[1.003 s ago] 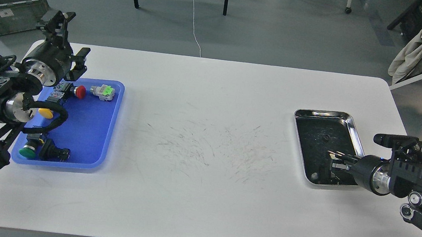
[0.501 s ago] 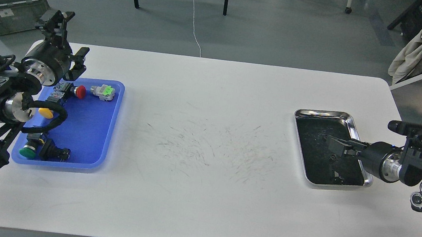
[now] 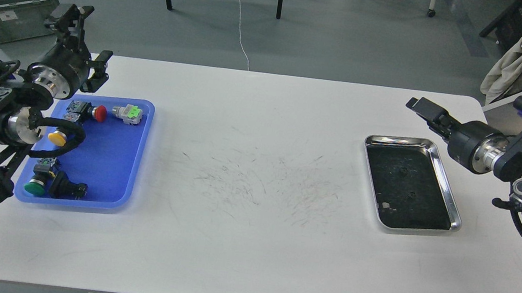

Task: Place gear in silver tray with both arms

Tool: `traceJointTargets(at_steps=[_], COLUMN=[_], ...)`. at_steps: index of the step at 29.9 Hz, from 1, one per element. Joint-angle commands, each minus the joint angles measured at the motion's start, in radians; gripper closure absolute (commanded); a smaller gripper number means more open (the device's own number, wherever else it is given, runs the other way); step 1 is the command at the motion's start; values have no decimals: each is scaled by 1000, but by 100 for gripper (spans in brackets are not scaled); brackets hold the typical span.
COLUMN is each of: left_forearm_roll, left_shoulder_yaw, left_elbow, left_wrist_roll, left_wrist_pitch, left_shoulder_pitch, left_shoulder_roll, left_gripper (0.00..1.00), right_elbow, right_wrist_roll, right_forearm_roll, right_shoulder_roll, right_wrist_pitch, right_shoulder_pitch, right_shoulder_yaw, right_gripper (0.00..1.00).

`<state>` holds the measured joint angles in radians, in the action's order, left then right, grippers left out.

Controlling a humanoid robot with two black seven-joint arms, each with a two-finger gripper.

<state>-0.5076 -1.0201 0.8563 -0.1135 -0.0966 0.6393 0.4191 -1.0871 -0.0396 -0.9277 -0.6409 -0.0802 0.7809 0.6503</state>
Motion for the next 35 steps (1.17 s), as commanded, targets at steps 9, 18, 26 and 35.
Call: traceJointTargets(at_steps=[9, 18, 26, 35], left_forearm_roll=[1, 70, 209, 205], left_shoulder_yaw=[0, -17, -5, 0], left_elbow=[-10, -86, -135, -151], left_wrist_roll=[8, -5, -3, -8], left_wrist_pitch=[0, -11, -14, -15], left_shoulder_pitch=[59, 30, 33, 71], left_shoulder_roll=[1, -5, -42, -60], left_gripper=[2, 2, 2, 2], right_elbow=[111, 124, 176, 164], right_wrist_roll=[10, 15, 15, 17], right_forearm_roll=[467, 1171, 1221, 1221], right_shoulder_roll=[161, 168, 176, 178], right_wrist_pitch=[2, -169, -220, -228], right_shoulder_pitch=[-11, -172, -224, -223], right_shoulder_yaw=[291, 328, 385, 397], right_gripper=[9, 6, 1, 1])
